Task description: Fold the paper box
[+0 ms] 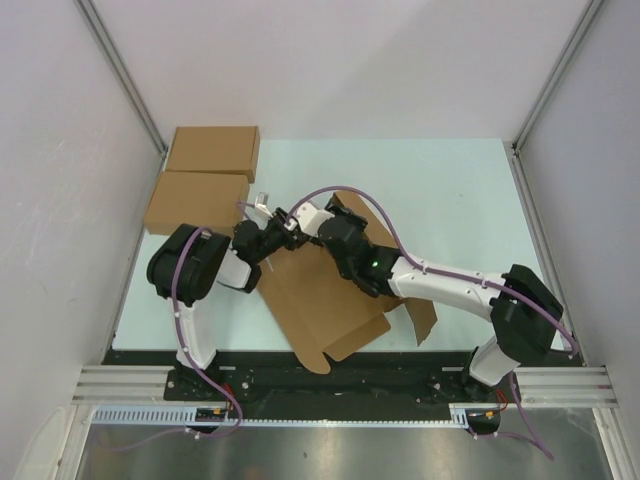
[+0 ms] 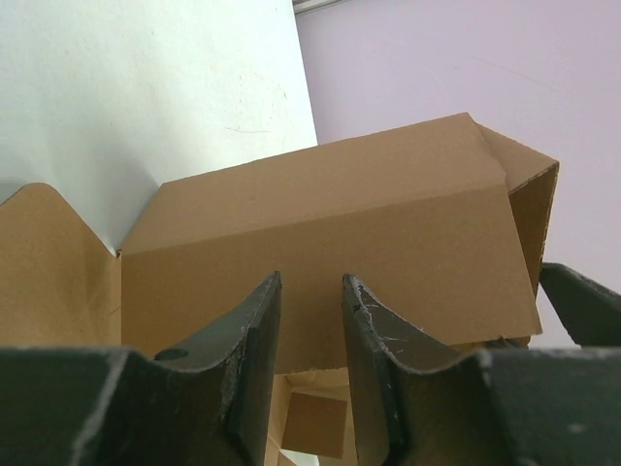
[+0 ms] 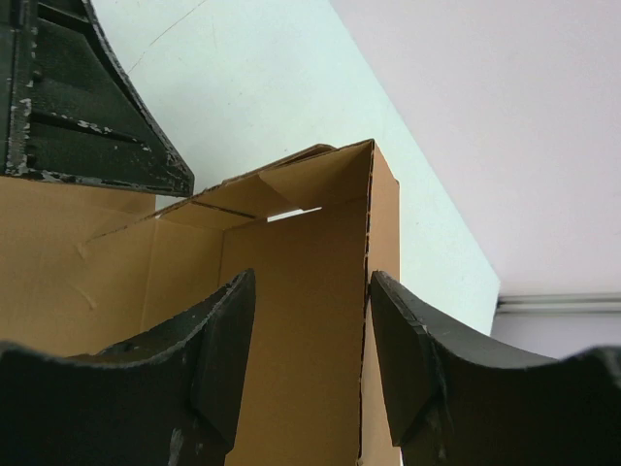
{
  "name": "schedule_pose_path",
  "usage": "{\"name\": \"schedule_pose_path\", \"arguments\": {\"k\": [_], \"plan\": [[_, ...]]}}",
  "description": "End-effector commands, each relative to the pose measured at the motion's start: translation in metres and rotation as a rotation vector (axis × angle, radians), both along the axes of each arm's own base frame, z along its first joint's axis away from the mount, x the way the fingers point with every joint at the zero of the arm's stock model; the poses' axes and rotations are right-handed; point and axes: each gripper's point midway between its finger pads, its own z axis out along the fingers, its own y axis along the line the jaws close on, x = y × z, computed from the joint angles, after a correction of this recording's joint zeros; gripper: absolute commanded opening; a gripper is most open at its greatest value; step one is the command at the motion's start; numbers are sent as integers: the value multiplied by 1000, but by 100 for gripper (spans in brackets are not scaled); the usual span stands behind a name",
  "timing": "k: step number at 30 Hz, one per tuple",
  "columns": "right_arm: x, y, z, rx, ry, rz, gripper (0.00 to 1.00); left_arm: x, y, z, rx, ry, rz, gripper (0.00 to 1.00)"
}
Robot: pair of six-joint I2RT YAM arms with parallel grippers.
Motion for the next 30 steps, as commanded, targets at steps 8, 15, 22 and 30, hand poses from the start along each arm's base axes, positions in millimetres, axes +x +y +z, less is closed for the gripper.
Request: {"name": "schedule_pose_path", "arguments": {"k": [8, 15, 22, 30], "plan": [[0, 1, 16, 178, 106, 26, 52, -8, -5, 64, -75, -309, -17, 37], [-1, 4, 17, 238, 170, 53, 37, -9, -6, 65, -76, -314, -20, 37], [0, 1, 13, 234, 193, 45, 21, -13, -8, 68, -70, -338, -35, 37], [1, 1, 2, 218, 224, 36, 19, -26, -22, 74, -34, -422, -88, 42]]}}
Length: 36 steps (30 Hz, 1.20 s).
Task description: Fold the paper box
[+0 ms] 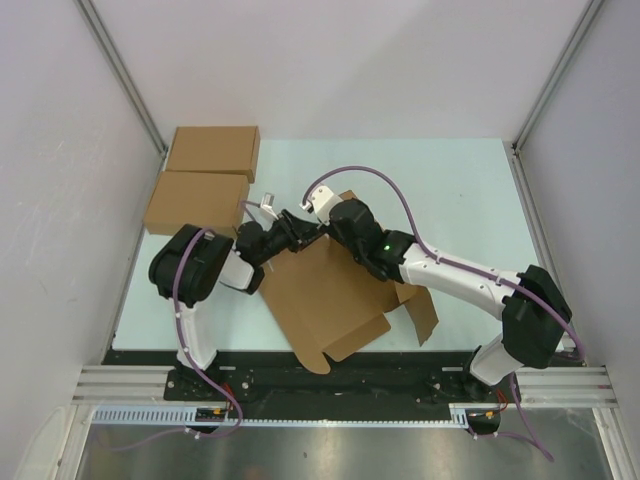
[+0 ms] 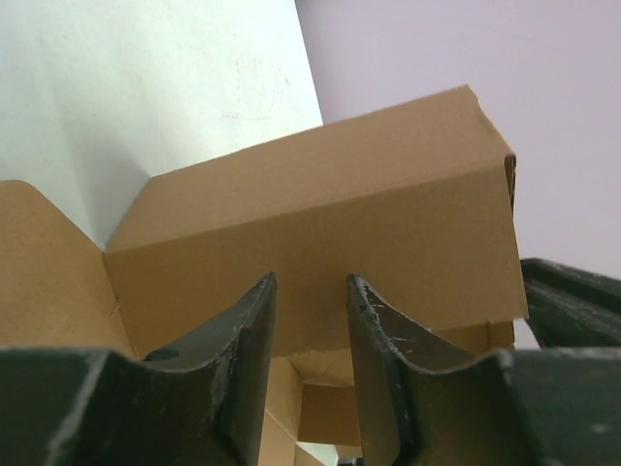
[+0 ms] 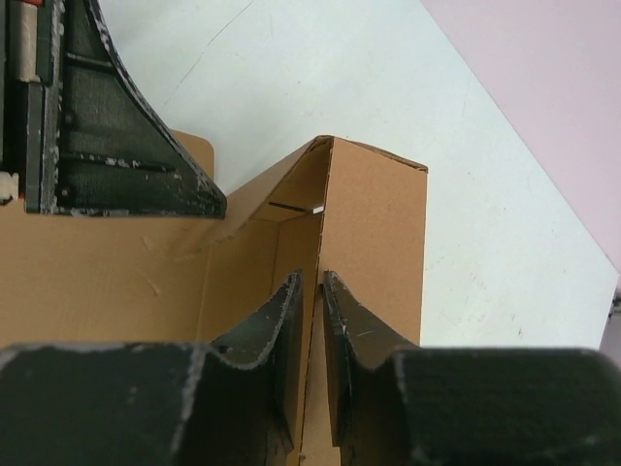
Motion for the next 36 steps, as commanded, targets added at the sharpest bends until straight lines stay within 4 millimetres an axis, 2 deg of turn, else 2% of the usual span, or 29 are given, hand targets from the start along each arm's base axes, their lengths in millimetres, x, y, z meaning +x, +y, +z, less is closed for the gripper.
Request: {"name": "schedule_pose_path", "arguments": {"k": [1, 5, 12, 19, 24, 31, 36], "plan": [[-2, 4, 8, 31, 22, 5, 21, -20, -14, 75, -62, -388, -69, 43], [0, 2, 7, 32, 29, -4, 26, -22, -16, 76, -25, -436, -62, 46], [1, 2, 2, 26, 49, 0, 27, -11, -12, 70, 60, -464, -5, 49], [2, 5, -6, 18, 70, 4, 29, -6, -24, 62, 105, -462, -12, 48], [4, 1, 1, 24, 58, -5, 38, -8, -26, 56, 93, -446, -14, 47], [7, -3, 1, 35, 65, -22, 39, -7, -27, 48, 92, -414, -13, 46], [8, -3, 10, 53, 48, -22, 40, -7, -25, 41, 101, -402, -11, 46]]}}
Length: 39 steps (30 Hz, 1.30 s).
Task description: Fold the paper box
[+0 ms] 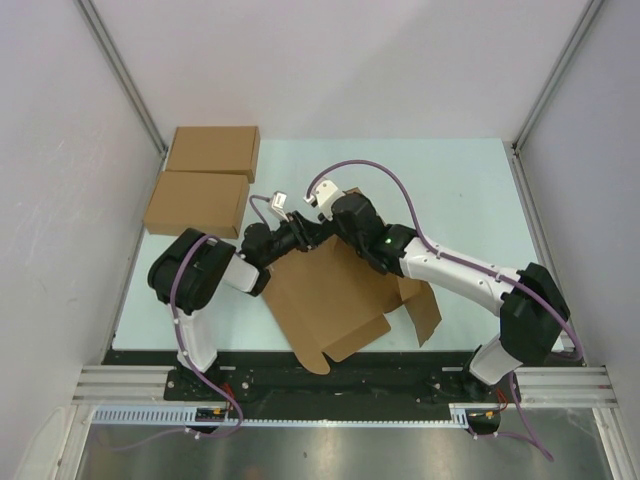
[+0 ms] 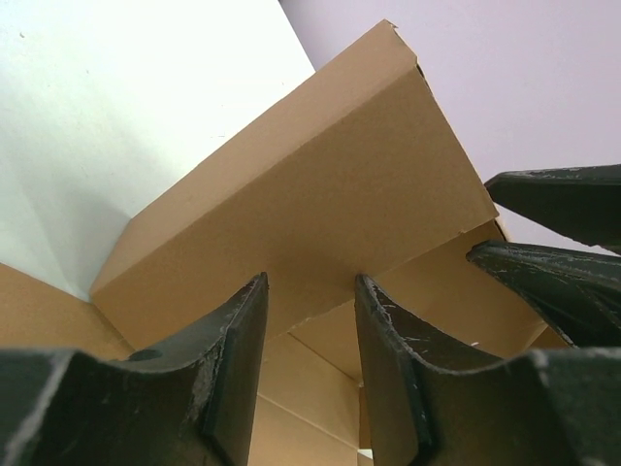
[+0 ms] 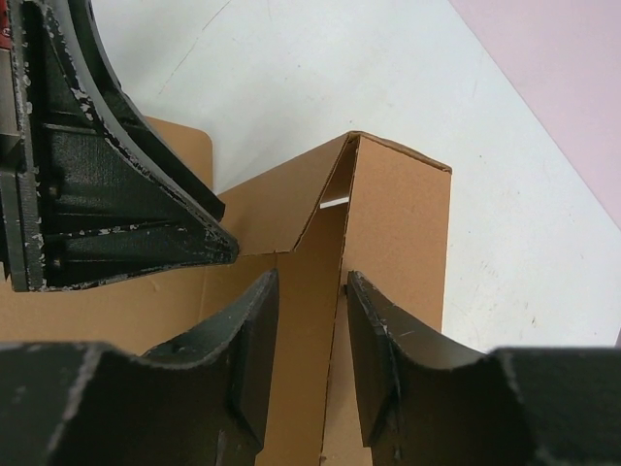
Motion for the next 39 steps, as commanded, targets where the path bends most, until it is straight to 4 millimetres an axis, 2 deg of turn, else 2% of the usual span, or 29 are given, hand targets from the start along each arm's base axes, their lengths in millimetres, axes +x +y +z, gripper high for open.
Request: {"name": "schedule_pose_path", "arguments": {"k": [1, 4, 8, 13, 16, 20, 23, 27, 31, 37, 39], "plan": [[1, 5, 15, 42, -5, 4, 40, 3, -3, 28, -53, -138, 6, 46], [1, 3, 11, 25, 7, 2, 38, 1, -3, 26, -61, -132, 4, 45], [0, 3, 3, -13, 11, -6, 29, -1, -1, 27, -76, -129, 9, 45], [0, -2, -1, -94, -24, -35, 26, -3, 0, 28, -74, -137, 14, 45], [2, -4, -3, -121, -39, -58, 28, -2, 1, 29, -70, -144, 18, 45], [4, -9, -5, -150, -53, -90, 38, -2, 3, 30, -69, -150, 19, 45], [6, -14, -3, -173, -78, -123, 41, -2, 4, 30, -67, -149, 21, 45], [8, -17, 1, -200, -110, -153, 41, -1, 5, 29, -67, -145, 24, 45], [8, -18, 0, -211, -111, -155, 34, -1, 4, 27, -68, -139, 21, 45], [6, -19, -1, -218, -108, -154, 12, -3, 4, 26, -68, -139, 19, 45], [6, -18, 0, -215, -108, -154, 9, -2, 4, 28, -68, -143, 22, 45]]}}
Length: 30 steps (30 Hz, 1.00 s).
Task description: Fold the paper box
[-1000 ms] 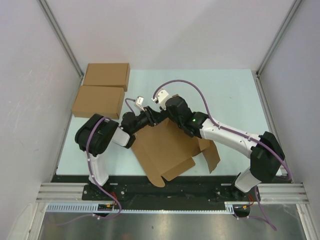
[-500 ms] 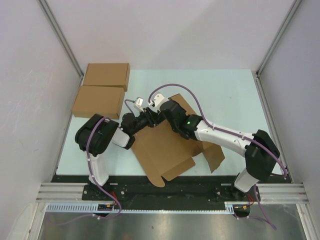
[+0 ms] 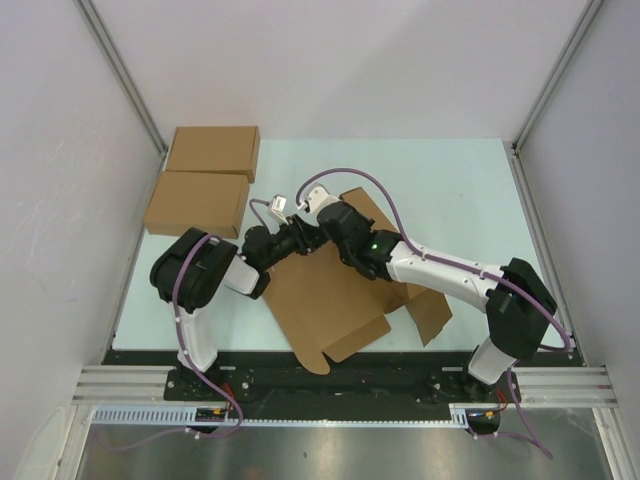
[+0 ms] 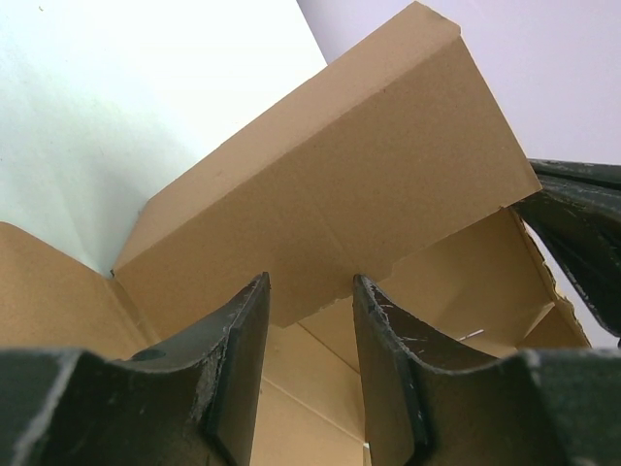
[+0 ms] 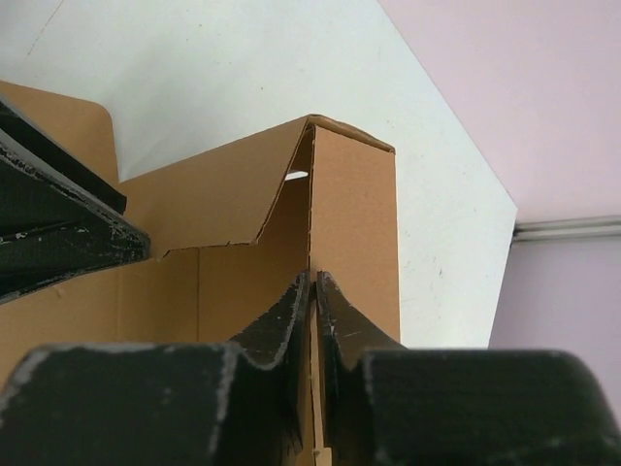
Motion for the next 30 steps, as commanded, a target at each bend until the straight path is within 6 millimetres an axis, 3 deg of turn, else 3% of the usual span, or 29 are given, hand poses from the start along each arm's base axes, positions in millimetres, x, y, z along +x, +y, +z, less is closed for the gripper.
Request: {"name": "schedule_pose_path", "arguments": {"k": [1, 5, 20, 21, 25, 30], "plan": [[-2, 2, 1, -16, 5, -5, 5, 1, 3, 39, -73, -174, 13, 45], [-3, 3, -1, -28, 8, -2, 0, 3, 5, 39, -64, -178, 18, 48], [-8, 6, -10, -25, 45, 13, 0, 16, 20, 61, 75, -367, 22, 70], [-9, 7, -11, -21, 47, 15, 0, 17, 20, 64, 98, -398, 15, 99], [-10, 8, -13, -18, 54, 18, 0, 21, 22, 70, 138, -434, 34, 100], [-12, 12, -17, -23, 63, 28, 0, 26, 44, 80, 118, -460, 143, 100]]}}
